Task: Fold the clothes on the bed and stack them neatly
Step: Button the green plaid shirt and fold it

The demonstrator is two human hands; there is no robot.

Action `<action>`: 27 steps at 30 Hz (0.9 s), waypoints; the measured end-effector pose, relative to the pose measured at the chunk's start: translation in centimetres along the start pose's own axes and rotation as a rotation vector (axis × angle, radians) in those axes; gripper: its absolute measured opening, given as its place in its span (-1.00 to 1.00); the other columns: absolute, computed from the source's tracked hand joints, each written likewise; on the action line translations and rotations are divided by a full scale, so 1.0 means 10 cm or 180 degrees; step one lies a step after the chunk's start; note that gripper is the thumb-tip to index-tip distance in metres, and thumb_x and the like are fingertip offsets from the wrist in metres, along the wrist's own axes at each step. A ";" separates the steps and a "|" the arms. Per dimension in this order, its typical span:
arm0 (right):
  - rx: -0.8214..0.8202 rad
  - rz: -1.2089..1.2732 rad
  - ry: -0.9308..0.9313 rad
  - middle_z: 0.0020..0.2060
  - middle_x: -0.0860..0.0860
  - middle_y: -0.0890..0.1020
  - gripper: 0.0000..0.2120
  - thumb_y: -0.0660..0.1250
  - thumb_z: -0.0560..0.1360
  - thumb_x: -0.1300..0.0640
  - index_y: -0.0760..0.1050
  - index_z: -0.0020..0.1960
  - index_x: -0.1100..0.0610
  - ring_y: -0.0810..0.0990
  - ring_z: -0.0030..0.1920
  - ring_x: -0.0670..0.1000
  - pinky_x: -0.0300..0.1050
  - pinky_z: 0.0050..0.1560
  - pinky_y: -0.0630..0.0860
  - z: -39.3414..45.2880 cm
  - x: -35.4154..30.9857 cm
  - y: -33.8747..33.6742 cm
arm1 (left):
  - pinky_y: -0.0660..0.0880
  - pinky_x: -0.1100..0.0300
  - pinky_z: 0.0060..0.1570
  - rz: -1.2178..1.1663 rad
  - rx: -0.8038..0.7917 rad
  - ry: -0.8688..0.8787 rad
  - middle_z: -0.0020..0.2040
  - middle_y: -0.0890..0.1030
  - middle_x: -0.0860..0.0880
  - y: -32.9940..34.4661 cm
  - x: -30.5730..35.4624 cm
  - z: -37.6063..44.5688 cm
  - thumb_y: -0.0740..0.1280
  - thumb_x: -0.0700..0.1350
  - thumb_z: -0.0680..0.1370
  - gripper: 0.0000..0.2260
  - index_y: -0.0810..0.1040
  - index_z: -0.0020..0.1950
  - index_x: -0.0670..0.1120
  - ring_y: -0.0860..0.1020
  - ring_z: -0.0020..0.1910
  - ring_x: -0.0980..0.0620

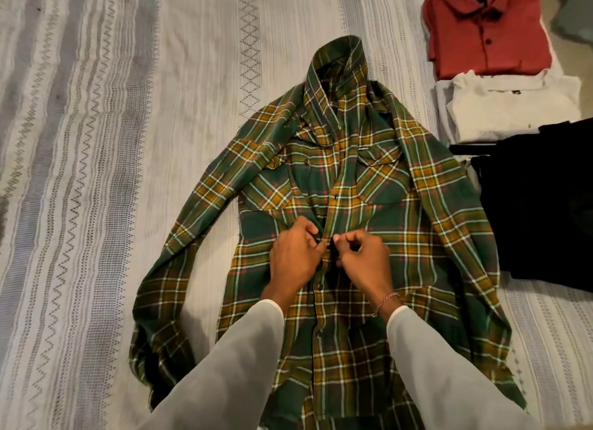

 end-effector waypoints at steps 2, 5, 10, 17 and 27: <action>0.0437 -0.0114 -0.0372 -0.24 -0.06 0.65 -0.87 0.42 0.56 0.06 0.58 -0.16 0.03 0.62 -0.19 -0.07 -0.28 -0.20 0.48 0.06 -0.17 -0.05 | 0.52 0.09 -0.10 0.0453 0.0292 0.0417 -0.09 0.59 0.04 -0.08 0.16 0.07 0.43 -0.04 0.55 -0.89 0.58 0.04 -0.02 0.55 -0.08 0.05; 0.0538 -0.0069 -0.0640 -0.09 -0.05 0.63 -0.88 0.47 0.51 0.08 0.55 -0.03 0.02 0.60 -0.08 -0.06 -0.29 -0.07 0.52 0.25 -0.41 -0.01 | 0.53 0.06 0.02 0.0887 0.0441 0.0922 0.06 0.57 -0.06 -0.16 0.37 0.24 0.31 -0.09 0.63 -0.86 0.61 0.09 -0.11 0.50 0.08 -0.03; 0.0234 -0.0764 -0.0611 0.08 0.01 0.52 -0.63 0.56 0.41 0.09 0.43 0.09 0.07 0.53 0.07 0.03 -0.10 0.08 0.56 0.58 -0.52 0.13 | 0.57 0.03 0.08 0.1388 0.0412 0.0222 0.16 0.60 -0.11 -0.23 0.35 0.45 0.32 -0.03 0.64 -0.76 0.58 0.22 -0.12 0.58 0.12 -0.09; 0.0348 -0.0685 -0.0255 0.03 0.07 0.65 -0.72 0.51 0.46 0.17 0.57 0.13 0.17 0.61 0.03 0.04 -0.24 -0.05 0.48 0.66 -0.46 0.07 | 0.57 0.11 0.06 0.0455 0.0695 -0.0651 0.07 0.68 -0.10 -0.22 0.18 0.41 0.46 -0.07 0.56 -0.75 0.65 0.19 -0.15 0.65 0.03 -0.06; 0.0302 0.0010 -0.0263 -0.29 -0.10 0.61 -0.94 0.45 0.53 0.14 0.66 -0.07 0.13 0.56 -0.25 -0.20 -0.32 -0.14 0.54 0.69 -0.43 -0.12 | 0.64 0.03 0.00 -0.0635 0.0484 -0.1389 -0.18 0.70 0.04 -0.30 0.15 0.59 0.56 -0.01 0.45 -0.89 0.71 -0.24 0.04 0.66 -0.15 0.02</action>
Point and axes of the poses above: each hand's wrist, its own z-axis towards the middle knuckle, its own y-axis out of the palm, x = y × z, the point moved 3 cm from there along z, towards the middle knuckle
